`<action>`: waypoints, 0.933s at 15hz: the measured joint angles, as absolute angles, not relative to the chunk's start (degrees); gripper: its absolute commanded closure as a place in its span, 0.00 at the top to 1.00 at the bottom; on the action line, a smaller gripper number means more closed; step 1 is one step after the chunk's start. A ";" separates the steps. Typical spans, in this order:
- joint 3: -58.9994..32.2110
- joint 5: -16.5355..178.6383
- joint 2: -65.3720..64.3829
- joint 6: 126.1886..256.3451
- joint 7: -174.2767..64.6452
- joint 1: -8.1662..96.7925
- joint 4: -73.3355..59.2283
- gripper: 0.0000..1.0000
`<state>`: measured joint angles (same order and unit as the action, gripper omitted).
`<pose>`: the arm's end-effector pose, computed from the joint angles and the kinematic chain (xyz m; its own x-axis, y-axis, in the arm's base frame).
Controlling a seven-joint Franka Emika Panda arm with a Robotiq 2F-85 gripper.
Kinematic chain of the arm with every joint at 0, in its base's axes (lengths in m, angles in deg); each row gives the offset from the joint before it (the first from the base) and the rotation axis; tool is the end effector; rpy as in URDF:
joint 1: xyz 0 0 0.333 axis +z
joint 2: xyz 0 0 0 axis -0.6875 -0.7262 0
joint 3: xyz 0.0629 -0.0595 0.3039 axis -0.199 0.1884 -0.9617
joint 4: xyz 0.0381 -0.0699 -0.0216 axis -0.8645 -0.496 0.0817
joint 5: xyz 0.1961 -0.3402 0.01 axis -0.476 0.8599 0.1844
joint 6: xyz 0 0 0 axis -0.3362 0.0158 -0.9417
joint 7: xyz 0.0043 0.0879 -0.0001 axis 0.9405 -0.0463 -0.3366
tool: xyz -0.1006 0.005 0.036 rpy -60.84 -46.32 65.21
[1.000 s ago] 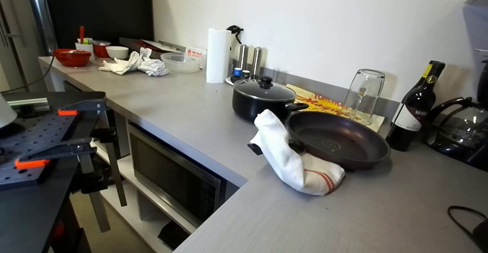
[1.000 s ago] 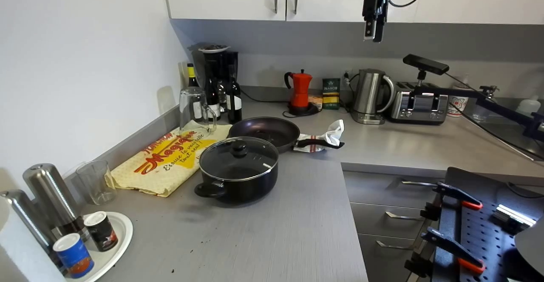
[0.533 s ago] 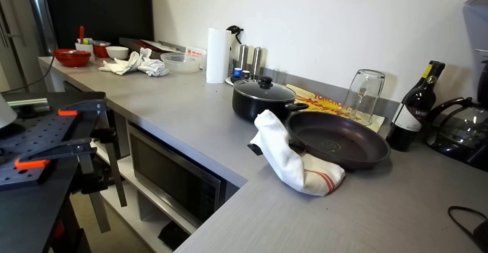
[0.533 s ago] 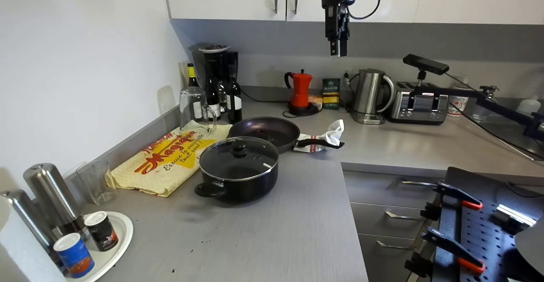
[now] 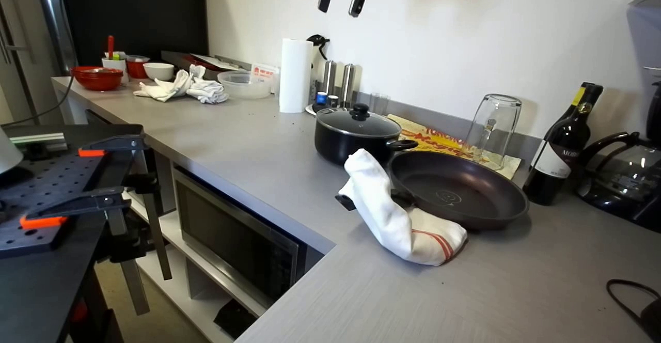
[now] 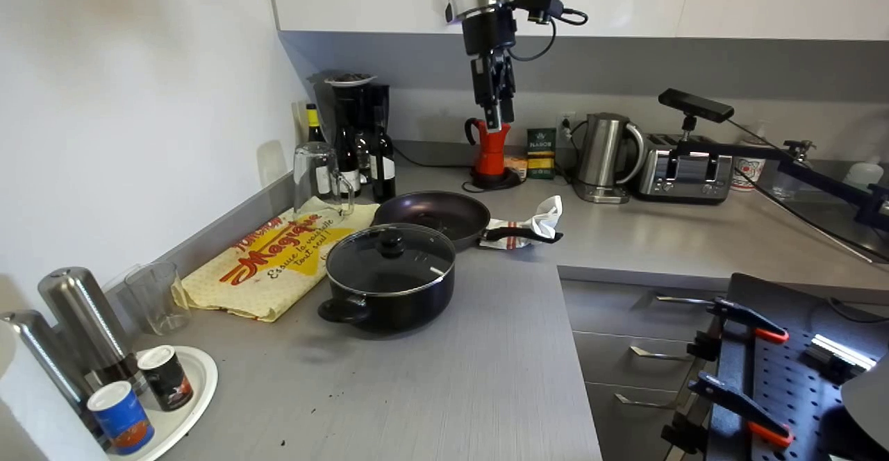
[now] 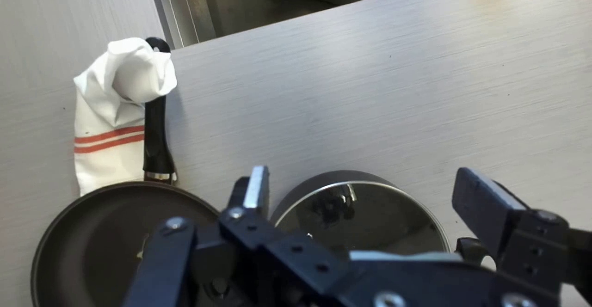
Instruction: Remove the lid from the pot
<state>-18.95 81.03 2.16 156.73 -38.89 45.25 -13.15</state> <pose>0.6043 0.0304 0.4276 0.9404 0.2621 -0.2165 0.2680 -0.9634 -0.0023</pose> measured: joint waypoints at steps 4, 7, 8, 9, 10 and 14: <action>-19.79 81.82 -3.47 158.34 -39.03 46.56 -8.67 1.00; -20.49 82.16 -7.34 159.13 -39.05 47.57 -5.68 1.00; -20.75 82.24 -8.61 159.33 -39.07 47.96 -4.80 1.00; -20.97 82.34 -9.89 159.47 -39.09 48.39 -3.93 1.00; -21.16 82.45 -11.24 159.53 -39.11 48.86 -3.05 1.00; -21.63 83.32 -16.78 159.53 -39.33 50.77 0.76 1.00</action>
